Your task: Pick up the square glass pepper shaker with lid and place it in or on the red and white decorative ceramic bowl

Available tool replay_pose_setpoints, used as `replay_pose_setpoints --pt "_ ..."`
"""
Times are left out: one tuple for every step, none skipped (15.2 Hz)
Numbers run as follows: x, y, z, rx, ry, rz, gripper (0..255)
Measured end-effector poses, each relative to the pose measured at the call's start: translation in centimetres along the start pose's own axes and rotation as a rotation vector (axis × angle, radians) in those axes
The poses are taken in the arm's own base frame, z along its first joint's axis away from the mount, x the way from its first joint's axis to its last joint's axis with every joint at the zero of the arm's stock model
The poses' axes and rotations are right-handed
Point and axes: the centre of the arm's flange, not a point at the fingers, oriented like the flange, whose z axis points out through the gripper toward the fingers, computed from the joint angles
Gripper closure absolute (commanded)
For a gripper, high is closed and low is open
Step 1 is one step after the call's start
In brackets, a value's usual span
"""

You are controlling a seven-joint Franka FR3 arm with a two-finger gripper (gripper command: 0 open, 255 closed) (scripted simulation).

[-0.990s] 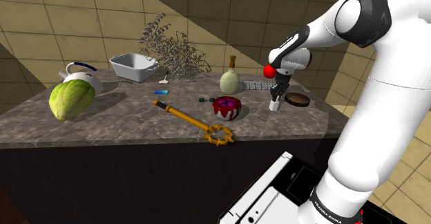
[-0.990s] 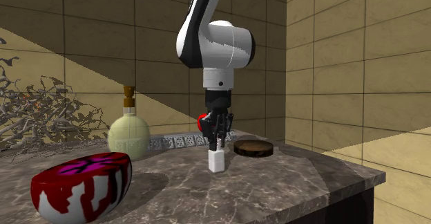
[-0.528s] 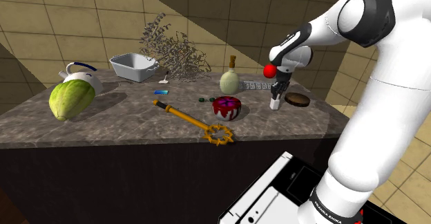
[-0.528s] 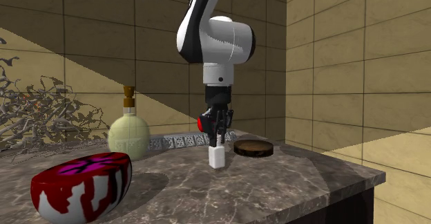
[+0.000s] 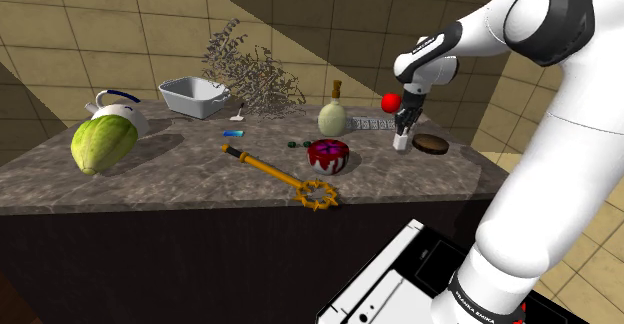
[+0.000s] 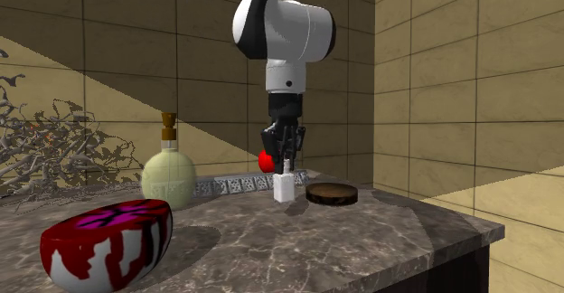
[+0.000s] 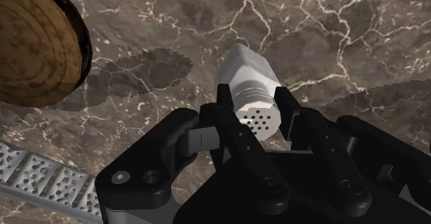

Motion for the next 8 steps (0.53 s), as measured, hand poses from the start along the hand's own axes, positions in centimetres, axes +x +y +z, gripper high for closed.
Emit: replay_pose_setpoints --pt "0.1 0.1 -0.6 0.0 0.0 0.0 255" --pt "0.2 0.2 -1.1 0.0 0.0 0.0 255" --pt "0.1 0.2 -1.6 0.0 0.0 0.0 255" --pt "0.1 0.2 -2.1 0.0 0.0 0.0 255" --pt "0.1 0.2 -2.6 0.0 0.0 0.0 255" --pt "0.2 0.3 -3.2 0.0 0.0 0.0 255" --pt "0.3 0.3 -3.7 0.0 0.0 0.0 255" --pt "0.3 0.2 -4.3 0.0 0.0 0.0 255"
